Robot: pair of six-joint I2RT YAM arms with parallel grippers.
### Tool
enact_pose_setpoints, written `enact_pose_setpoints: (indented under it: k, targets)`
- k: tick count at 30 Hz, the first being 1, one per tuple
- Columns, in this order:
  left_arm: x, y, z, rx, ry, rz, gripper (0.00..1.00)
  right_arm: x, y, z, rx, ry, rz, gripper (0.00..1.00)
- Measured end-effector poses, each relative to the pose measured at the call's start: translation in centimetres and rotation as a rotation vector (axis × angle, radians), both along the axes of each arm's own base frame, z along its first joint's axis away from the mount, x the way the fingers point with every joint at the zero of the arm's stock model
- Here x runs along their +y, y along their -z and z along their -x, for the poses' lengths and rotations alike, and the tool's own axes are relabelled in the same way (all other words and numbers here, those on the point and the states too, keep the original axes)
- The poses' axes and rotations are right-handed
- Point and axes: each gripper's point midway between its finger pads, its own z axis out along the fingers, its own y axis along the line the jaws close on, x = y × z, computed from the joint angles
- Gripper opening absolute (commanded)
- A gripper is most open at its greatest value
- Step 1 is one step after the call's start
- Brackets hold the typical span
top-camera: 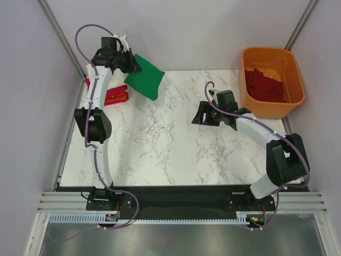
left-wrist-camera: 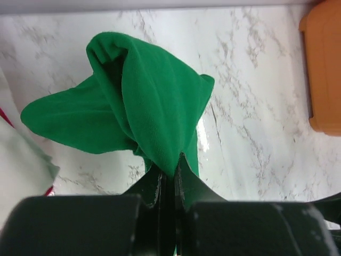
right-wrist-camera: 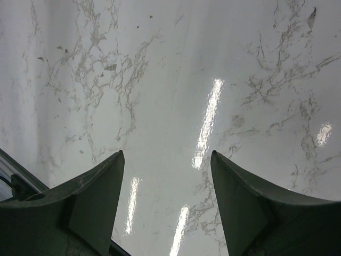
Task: Fold and stack the t-shirts
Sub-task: Neatly place the folded tshirt to the corner
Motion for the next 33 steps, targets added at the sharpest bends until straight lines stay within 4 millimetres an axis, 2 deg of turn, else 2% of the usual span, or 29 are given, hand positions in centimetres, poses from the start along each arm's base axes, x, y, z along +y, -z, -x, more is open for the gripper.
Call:
enact_pose_setpoints:
  k: [4, 9, 11, 19, 23, 29, 33]
  targets:
    - [1.0, -4.0, -1.2, -0.104, -0.015, 0.010, 0.02, 0.2, -0.2, 0.0, -0.003, -0.005, -0.011, 0.74]
    - [3.3, -8.4, -2.3, -0.228, -0.063, 0.029, 0.02, 0.2, -0.2, 0.2, 0.000, -0.005, -0.018, 0.74]
    - [4.7, -9.2, -2.7, -0.247, -0.093, 0.050, 0.02, 0.3, -0.2, 0.2, 0.001, -0.006, -0.020, 0.74]
    - [13.6, -10.6, -3.5, -0.283, -0.247, 0.077, 0.02, 0.6, -0.3, 0.3, 0.003, -0.012, -0.042, 0.74]
    - [15.8, -9.8, -3.4, -0.275, -0.286, 0.071, 0.02, 0.7, -0.5, 0.3, 0.001, -0.015, -0.051, 0.74]
    - [18.4, -5.0, -2.9, -0.156, -0.342, 0.093, 0.07, 0.9, -0.6, 0.2, -0.005, -0.019, -0.056, 0.74]
    - [21.8, -2.0, -2.8, -0.093, -0.397, 0.122, 0.07, 1.0, -0.6, 0.2, -0.009, -0.022, -0.060, 0.74]
